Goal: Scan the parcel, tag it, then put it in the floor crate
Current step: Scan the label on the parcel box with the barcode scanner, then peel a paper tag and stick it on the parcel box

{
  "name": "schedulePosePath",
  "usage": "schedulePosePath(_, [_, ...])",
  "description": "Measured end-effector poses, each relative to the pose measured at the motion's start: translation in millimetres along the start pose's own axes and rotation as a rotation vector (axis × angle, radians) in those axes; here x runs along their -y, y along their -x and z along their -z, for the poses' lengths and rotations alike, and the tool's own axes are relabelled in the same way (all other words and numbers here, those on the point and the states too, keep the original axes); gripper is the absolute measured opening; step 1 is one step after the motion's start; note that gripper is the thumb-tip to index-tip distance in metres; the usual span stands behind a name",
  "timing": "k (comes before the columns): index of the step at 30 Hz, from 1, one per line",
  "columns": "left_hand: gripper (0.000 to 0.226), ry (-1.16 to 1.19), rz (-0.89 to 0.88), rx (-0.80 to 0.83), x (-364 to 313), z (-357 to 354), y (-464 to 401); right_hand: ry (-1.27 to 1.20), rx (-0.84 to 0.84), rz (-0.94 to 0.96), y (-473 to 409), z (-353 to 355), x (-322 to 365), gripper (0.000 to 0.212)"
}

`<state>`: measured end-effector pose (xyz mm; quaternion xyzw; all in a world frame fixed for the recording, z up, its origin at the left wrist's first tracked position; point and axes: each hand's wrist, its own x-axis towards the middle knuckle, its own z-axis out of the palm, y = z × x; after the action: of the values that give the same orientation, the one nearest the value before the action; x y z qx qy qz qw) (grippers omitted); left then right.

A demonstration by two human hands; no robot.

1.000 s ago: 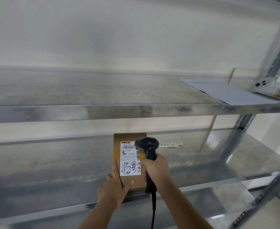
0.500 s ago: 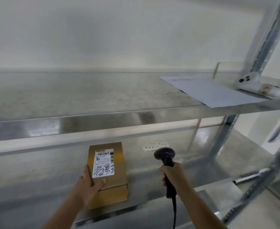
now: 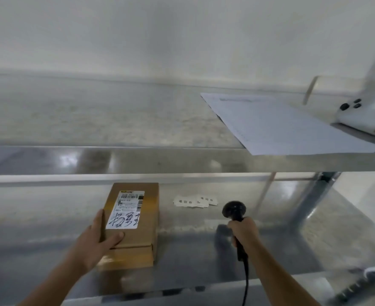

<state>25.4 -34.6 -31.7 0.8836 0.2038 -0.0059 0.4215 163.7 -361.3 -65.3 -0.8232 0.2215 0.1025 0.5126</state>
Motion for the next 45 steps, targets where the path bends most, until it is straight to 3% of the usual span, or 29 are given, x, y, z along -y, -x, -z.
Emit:
schedulePosePath(5, [0.102,-0.081,0.034,-0.07,-1,-5,3,0.086,-0.074,0.024,-42,20,-23,0.023])
schedulePosePath(11, [0.099,-0.141,0.022,-0.129,-5,-10,3,0.087,-0.032,0.048,-58,22,-28,0.035])
schedulePosePath(19, [0.099,-0.193,0.038,-0.154,-6,-16,-3,0.255,-0.069,0.109,-66,20,-34,0.033])
schedulePosePath(23, [0.099,-0.197,0.05,-0.151,-3,-18,-5,0.408,-0.211,0.087,-57,16,-24,0.065])
schedulePosePath(25, [0.098,-0.193,0.05,-0.158,-6,-20,-4,0.507,-0.337,0.188,-47,12,-11,0.077])
schedulePosePath(28, [0.09,-0.18,0.028,-0.173,-8,-23,-4,0.582,-0.413,0.466,-45,0,8,0.072])
schedulePosePath(30, [0.095,-0.177,0.017,-0.164,-8,-22,-5,0.665,-0.29,0.646,-48,-15,18,0.058])
schedulePosePath(32, [0.1,-0.183,0.005,-0.155,-6,-22,-6,0.726,-0.064,0.769,-51,-35,25,0.046])
schedulePosePath(35, [0.101,-0.206,0.0,-0.154,-2,-23,-8,0.844,0.164,0.855,-54,-64,28,0.044])
schedulePosePath(39, [0.102,-0.213,-0.014,-0.159,4,-23,-13,0.994,0.196,0.932,-65,-97,24,0.044])
schedulePosePath(45, [0.104,-0.222,-0.055,-0.155,9,-21,-15,1.163,0.028,0.975,-75,-122,27,0.037])
